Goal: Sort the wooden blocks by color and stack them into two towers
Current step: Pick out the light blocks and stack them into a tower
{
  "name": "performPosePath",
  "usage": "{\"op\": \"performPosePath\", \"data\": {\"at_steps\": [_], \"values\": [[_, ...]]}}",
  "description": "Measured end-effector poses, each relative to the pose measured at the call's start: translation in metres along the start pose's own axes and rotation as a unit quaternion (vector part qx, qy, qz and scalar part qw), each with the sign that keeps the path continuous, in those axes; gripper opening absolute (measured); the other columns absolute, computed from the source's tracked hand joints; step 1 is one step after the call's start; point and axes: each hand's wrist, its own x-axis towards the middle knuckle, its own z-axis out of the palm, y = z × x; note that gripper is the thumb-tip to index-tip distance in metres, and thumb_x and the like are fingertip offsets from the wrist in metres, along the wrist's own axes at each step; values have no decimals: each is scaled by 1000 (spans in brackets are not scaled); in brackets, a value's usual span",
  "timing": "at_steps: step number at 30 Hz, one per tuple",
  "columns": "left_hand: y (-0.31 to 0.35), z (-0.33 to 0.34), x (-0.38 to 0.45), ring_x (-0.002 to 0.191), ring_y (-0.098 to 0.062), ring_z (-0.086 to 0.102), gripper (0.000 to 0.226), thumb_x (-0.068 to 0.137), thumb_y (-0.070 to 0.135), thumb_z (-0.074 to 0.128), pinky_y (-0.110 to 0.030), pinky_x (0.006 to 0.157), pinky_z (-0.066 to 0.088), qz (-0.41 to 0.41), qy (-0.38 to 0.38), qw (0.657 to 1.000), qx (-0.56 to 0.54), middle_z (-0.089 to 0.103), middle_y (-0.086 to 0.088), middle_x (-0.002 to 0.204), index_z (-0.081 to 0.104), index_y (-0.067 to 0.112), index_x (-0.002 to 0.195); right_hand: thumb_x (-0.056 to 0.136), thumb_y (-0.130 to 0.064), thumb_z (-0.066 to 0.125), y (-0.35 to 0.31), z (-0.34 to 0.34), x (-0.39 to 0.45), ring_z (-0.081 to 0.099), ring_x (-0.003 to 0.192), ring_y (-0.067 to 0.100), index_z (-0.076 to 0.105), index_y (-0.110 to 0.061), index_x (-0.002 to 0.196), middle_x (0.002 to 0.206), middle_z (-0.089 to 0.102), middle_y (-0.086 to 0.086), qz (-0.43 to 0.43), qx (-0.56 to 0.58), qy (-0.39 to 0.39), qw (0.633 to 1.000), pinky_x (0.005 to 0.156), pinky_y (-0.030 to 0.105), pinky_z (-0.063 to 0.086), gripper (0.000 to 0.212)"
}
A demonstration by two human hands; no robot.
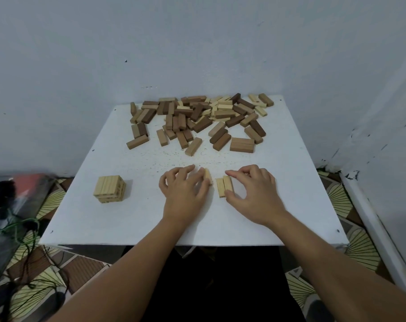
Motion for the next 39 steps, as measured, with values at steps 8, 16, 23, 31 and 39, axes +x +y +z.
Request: {"op": "performPosePath", "data": {"at_steps": [8, 16, 23, 31, 39], "values": [[-1, -3, -5, 126, -24, 39, 39, 93, 57, 59, -41, 107, 27, 99, -45, 993, -35, 56, 11, 130, 72, 38, 125, 80, -77, 50, 4, 0, 2, 34, 121, 10, 53, -48, 142, 121, 35, -20, 2, 9, -22, 1000, 109, 29, 25, 69], [5, -12, -4, 106, -16, 41, 58, 93, 64, 55, -38, 99, 30, 70, -54, 994, -59, 51, 12, 104, 59, 32, 142, 90, -62, 41, 1, -4, 3, 38, 121, 13, 44, -40, 151, 126, 47, -15, 30, 52, -18, 998, 109, 32, 29, 65], [12, -16, -6, 115, -13, 40, 93, 78, 95, 49, -37, 109, 21, 112, -123, 986, 9, 48, 16, 116, 45, 32, 146, 106, -30, 35, 2, -4, 4, 39, 108, 9, 68, -40, 124, 116, 47, -15, 47, 82, -1, 995, 103, 31, 33, 39], [15, -13, -5, 110, -12, 43, 63, 84, 86, 51, -37, 107, 19, 116, -93, 989, 26, 49, 14, 106, 59, 35, 120, 99, -47, 25, -1, -5, 2, 37, 107, 10, 72, -38, 118, 114, 49, -14, 35, 80, -6, 996, 98, 30, 32, 52], [14, -15, -6, 120, -11, 43, 35, 86, 42, 58, -31, 109, 13, 138, -93, 986, -12, 53, 21, 116, 62, 39, 121, 101, -55, 23, -2, -4, 0, 35, 112, 11, 69, -37, 121, 120, 47, -9, 52, 93, 21, 994, 102, 33, 34, 53]]}}
